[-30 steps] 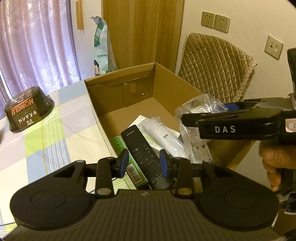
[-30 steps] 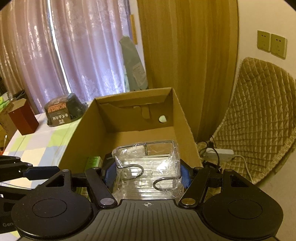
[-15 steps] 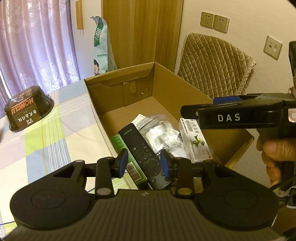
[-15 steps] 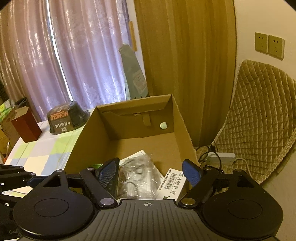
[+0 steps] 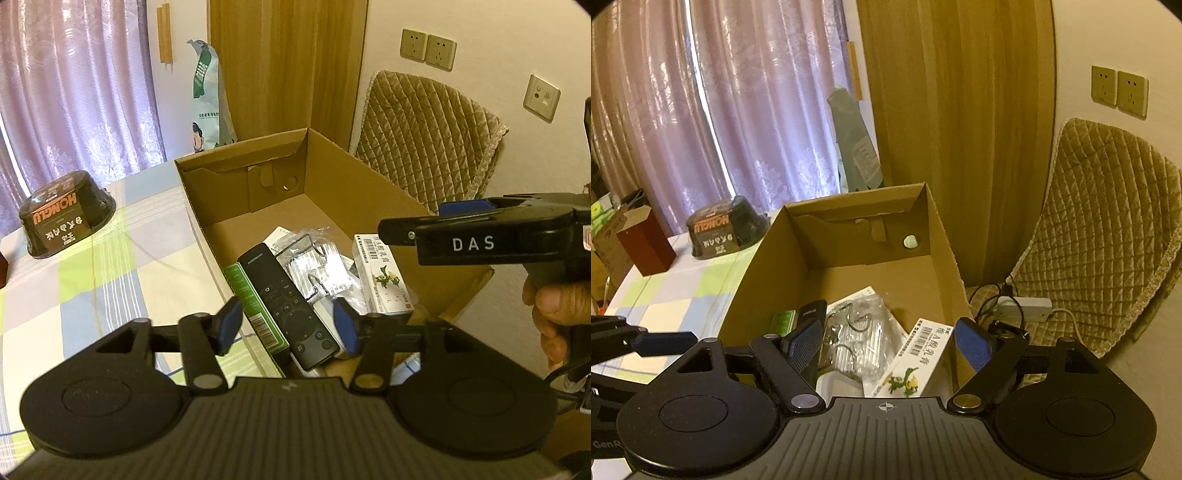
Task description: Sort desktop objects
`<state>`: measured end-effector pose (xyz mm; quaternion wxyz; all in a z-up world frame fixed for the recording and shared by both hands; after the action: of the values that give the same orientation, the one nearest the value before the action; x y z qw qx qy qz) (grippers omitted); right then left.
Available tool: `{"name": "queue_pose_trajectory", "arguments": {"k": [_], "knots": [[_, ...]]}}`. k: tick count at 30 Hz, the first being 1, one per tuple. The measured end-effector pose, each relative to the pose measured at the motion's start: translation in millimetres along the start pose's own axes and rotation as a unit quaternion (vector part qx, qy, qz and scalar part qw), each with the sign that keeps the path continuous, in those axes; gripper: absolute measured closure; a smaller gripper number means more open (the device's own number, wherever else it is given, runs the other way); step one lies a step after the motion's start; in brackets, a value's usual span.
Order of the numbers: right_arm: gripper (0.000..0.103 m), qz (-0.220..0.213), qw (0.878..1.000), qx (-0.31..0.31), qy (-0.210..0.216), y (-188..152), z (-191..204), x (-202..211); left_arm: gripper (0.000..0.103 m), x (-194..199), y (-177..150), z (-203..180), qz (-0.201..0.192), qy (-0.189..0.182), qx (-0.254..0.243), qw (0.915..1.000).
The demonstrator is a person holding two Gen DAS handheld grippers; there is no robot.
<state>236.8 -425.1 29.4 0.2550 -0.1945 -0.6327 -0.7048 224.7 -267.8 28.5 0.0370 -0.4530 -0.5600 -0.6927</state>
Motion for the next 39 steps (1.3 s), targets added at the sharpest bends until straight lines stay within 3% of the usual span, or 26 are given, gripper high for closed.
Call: {"name": "queue_pose_trajectory", "arguments": {"k": [2,9,14,24,39], "knots": [[0.002,0.000,1.000,0.006,-0.001,-1.5,-0.3,5.5,0.028,5.4,-2.5,-2.3,-0.006,0.003,0.004,1.0000],[0.000,-0.001,1.000,0.010,-0.006,-6.7,-8.6,28.9,0.001,26.9,-12.8,-12.6,-0.021,0.011,0.011,0.9997],[0.000,0.002,1.000,0.001,-0.006,-10.3,-12.8,46.8,0.001,41.4,-22.1,-16.8,-0.018,0.024,0.020,0.9994],[0.000,0.004,1.000,-0.017,-0.008,-20.7,-8.9,87.8,0.001,74.9,-38.8,-20.1,-0.006,0.045,0.089,0.9950],[0.000,0.017,1.000,-0.016,-0.019,-44.3,12.2,153.4,0.001,134.6,-57.8,-39.3,-0.020,0.048,0.103,0.9933]]}}
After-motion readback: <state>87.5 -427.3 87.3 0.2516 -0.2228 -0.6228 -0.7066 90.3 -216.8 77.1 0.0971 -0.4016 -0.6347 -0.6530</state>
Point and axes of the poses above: each gripper's, at about its wrist camera, not at the fingertips, and x roughly against the way its jaws point, z to its left, y to its top, the point moved 2 cm from there along -x, roughly the way its jaws point, and after that the axes turned 2 degrees about -z, right-handed, at the moved point
